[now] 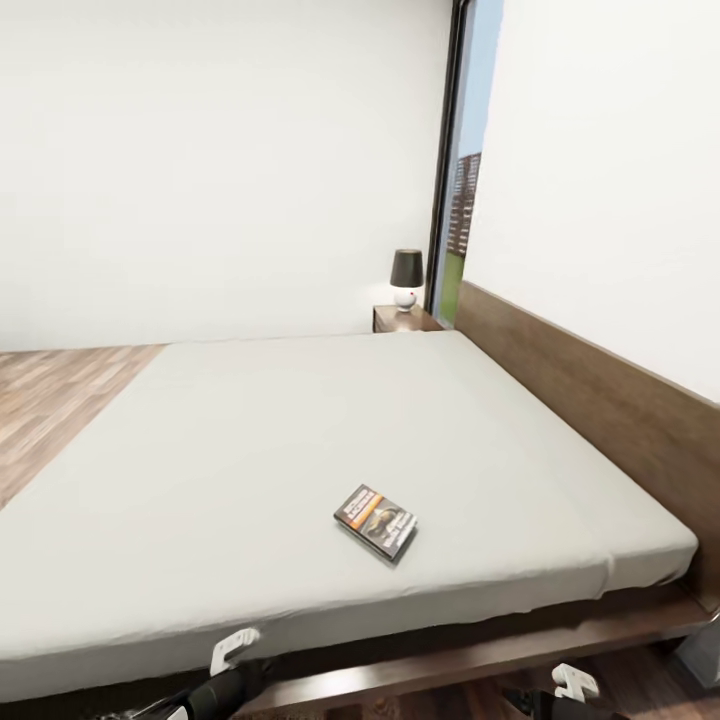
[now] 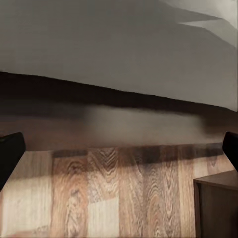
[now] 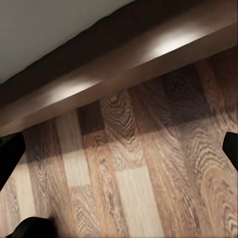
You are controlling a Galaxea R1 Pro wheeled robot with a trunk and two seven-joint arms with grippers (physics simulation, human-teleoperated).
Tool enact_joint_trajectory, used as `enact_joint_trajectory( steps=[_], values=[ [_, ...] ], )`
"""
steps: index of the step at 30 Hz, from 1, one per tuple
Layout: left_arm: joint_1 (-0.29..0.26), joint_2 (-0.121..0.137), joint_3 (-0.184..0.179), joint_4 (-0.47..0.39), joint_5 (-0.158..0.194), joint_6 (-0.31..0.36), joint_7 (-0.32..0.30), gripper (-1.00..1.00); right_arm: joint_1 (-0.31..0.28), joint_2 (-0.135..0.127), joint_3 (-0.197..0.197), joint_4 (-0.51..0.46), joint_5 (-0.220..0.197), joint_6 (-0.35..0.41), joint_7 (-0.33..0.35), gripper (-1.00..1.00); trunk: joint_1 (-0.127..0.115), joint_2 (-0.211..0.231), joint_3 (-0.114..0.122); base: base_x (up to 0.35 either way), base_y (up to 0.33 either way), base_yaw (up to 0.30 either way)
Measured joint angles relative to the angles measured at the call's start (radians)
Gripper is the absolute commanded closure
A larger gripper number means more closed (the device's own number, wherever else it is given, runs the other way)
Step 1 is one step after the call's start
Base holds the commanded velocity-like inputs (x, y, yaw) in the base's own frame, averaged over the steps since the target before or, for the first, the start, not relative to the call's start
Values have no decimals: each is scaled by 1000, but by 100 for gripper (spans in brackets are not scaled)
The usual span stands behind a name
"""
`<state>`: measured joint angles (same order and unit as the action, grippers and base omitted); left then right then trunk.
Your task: In the bedroom, move the book from the bed onto either nightstand, and place the two sandals side by side next to the bed.
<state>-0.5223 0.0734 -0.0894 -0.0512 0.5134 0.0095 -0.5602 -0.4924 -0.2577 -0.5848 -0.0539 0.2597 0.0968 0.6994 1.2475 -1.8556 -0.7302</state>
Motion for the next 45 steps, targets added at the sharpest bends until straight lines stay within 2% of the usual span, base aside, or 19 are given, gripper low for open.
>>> enact_joint_trajectory(
  steps=[20,39,45],
  values=[
    [0,0,0,0,0,0,0,-100,0,0,0,0,0,0,0,-100,0,0,-11,0,0,262],
    [0,0,1,-1,0,0,-1,-100,0,-2,0,7,-3,0,2,-100,0,0,-12,0,0,6],
    [0,0,0,-1,0,0,0,-100,0,-2,0,7,-4,0,2,-100,-23,42,7,0,0,0]
  ],
)
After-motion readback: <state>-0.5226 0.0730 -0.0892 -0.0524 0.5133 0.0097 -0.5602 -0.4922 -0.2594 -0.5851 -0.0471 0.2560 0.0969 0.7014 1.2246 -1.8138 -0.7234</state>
